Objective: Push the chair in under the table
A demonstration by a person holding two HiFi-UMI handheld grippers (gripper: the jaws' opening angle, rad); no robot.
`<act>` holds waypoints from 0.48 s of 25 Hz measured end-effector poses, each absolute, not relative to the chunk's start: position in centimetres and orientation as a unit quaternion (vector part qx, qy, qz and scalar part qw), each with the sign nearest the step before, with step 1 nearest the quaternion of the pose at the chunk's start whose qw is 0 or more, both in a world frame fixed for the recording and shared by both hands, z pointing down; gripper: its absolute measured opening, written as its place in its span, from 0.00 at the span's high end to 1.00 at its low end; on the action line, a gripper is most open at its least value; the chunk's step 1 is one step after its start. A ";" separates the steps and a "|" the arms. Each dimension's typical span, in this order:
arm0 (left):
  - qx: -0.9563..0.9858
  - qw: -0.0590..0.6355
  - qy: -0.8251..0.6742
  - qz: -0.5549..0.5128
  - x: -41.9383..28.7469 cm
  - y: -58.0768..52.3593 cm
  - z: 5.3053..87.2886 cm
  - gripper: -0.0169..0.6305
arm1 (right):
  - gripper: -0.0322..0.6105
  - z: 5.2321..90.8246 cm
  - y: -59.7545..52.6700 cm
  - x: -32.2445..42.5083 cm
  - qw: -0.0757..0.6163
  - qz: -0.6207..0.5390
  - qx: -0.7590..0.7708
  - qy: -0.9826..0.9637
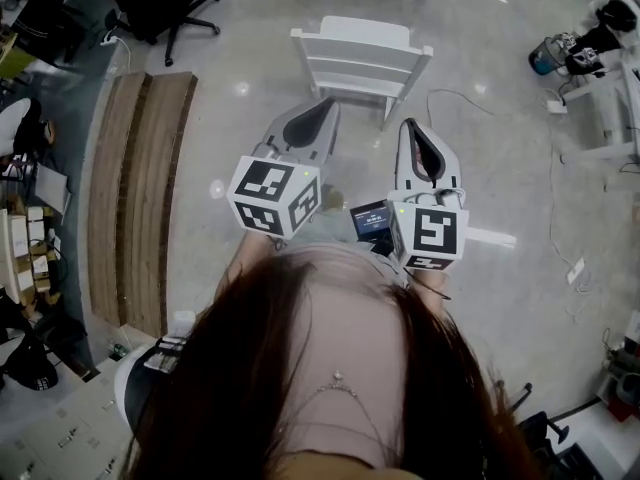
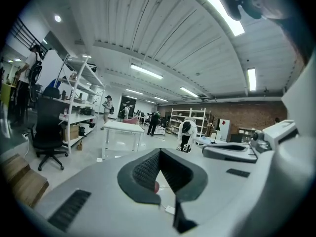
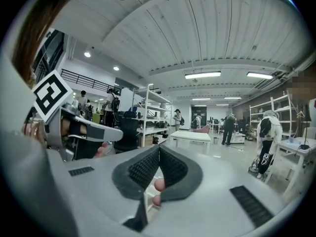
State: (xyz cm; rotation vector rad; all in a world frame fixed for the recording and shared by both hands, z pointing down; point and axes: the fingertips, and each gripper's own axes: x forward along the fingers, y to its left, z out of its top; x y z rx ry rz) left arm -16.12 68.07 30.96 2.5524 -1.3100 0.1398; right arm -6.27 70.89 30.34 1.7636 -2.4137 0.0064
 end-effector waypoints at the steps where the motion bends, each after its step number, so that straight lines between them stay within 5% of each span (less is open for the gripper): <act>1: 0.881 0.136 -0.450 0.048 -16.2 67.3 31.0 0.96 | 0.92 30.4 70.2 -6.4 0.078 0.002 0.590 -0.804; 12: 0.896 0.139 -0.419 0.050 -18.3 61.2 31.5 0.96 | 0.92 30.3 64.3 -8.7 0.105 -0.019 0.606 -0.789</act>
